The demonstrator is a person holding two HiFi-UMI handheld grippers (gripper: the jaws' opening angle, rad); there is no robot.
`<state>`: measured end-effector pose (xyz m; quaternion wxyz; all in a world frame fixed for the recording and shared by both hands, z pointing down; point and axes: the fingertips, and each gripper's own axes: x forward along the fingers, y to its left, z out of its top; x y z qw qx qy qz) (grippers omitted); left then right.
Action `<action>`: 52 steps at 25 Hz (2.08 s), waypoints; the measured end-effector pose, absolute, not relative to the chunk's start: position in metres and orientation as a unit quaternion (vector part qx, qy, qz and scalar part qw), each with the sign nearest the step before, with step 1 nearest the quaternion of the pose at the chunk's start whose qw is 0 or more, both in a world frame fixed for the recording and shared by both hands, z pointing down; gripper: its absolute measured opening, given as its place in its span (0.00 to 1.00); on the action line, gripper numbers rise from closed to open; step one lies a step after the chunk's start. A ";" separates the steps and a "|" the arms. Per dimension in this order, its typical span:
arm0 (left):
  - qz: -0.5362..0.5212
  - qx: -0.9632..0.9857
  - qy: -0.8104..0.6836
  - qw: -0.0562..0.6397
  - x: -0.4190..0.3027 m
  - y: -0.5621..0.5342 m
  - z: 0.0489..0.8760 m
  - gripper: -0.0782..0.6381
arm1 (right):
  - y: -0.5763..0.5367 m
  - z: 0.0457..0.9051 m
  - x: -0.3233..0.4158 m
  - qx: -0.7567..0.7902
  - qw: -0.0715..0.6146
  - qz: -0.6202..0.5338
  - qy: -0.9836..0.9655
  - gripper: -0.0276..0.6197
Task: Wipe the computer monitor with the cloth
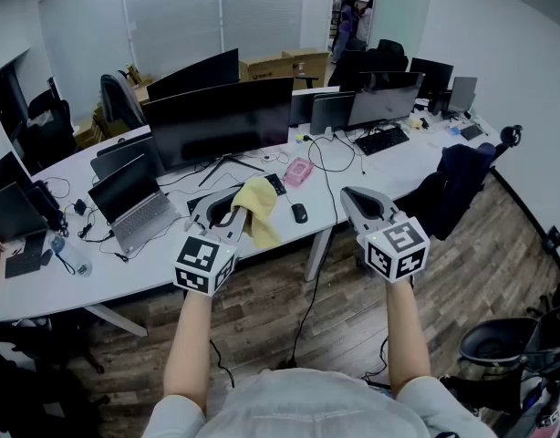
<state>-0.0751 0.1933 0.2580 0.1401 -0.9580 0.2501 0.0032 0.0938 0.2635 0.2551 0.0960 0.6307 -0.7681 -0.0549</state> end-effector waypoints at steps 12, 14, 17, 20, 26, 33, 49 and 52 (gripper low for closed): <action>-0.005 -0.966 0.230 0.121 -0.112 0.154 0.279 0.17 | 0.237 0.267 0.059 0.654 0.084 -0.052 -0.750 0.09; -0.004 -0.966 0.232 0.118 -0.114 0.147 0.283 0.17 | 0.232 0.269 0.059 0.655 0.080 -0.047 -0.750 0.09; -0.007 -0.965 0.236 0.116 -0.113 0.133 0.285 0.17 | 0.219 0.270 0.065 0.658 0.068 -0.040 -0.749 0.09; -0.011 -0.964 0.243 0.111 -0.106 0.115 0.288 0.17 | 0.199 0.272 0.073 0.648 0.063 -0.035 -0.758 0.09; -0.024 -0.961 0.253 0.114 -0.063 0.066 0.295 0.17 | 0.140 0.285 0.111 0.615 0.061 -0.030 -0.785 0.09; -0.034 -0.952 0.283 0.109 0.013 -0.021 0.295 0.17 | 0.043 0.287 0.199 0.595 0.051 -0.017 -0.802 0.09; -0.043 -0.949 0.279 0.143 0.225 -0.182 0.255 0.17 | -0.121 0.262 0.374 0.568 0.033 -0.022 -0.822 0.09; -0.035 -0.944 0.288 0.157 0.258 -0.212 0.241 0.17 | -0.142 0.257 0.393 0.561 0.039 -0.029 -0.826 0.09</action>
